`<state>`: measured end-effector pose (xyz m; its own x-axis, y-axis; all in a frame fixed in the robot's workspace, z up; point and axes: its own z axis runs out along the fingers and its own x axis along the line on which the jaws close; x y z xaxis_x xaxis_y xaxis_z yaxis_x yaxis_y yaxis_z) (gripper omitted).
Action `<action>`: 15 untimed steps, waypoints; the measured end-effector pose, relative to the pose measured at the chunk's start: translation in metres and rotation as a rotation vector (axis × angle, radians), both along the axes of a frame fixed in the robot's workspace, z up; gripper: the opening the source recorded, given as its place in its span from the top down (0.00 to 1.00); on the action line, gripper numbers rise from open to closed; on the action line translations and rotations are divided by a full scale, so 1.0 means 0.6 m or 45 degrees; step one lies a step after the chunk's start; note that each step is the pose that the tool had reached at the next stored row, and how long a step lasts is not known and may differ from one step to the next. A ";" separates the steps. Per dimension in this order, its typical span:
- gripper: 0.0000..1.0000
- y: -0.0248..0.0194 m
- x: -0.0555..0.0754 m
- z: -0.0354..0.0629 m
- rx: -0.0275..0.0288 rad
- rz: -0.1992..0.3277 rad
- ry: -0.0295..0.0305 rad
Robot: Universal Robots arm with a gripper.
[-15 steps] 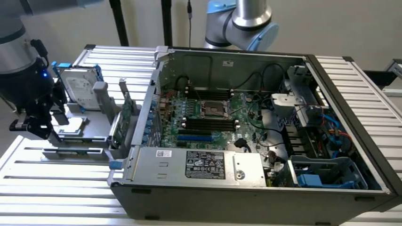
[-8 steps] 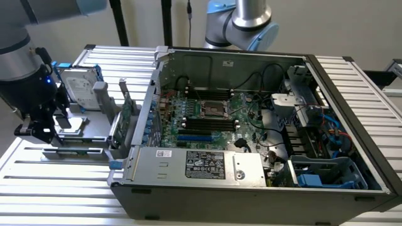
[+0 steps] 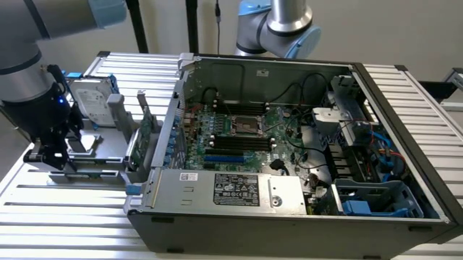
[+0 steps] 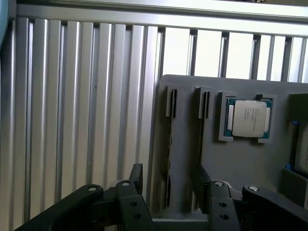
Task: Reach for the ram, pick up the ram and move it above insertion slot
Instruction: 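Pick up the ram and move it above insertion slot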
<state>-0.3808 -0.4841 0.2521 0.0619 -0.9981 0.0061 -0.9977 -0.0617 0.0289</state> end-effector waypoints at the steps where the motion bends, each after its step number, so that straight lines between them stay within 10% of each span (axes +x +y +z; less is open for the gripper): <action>1: 0.46 0.0000 0.000 -0.003 0.0001 0.000 -0.0001; 15: 0.46 0.0001 0.005 -0.045 0.0000 0.001 0.0000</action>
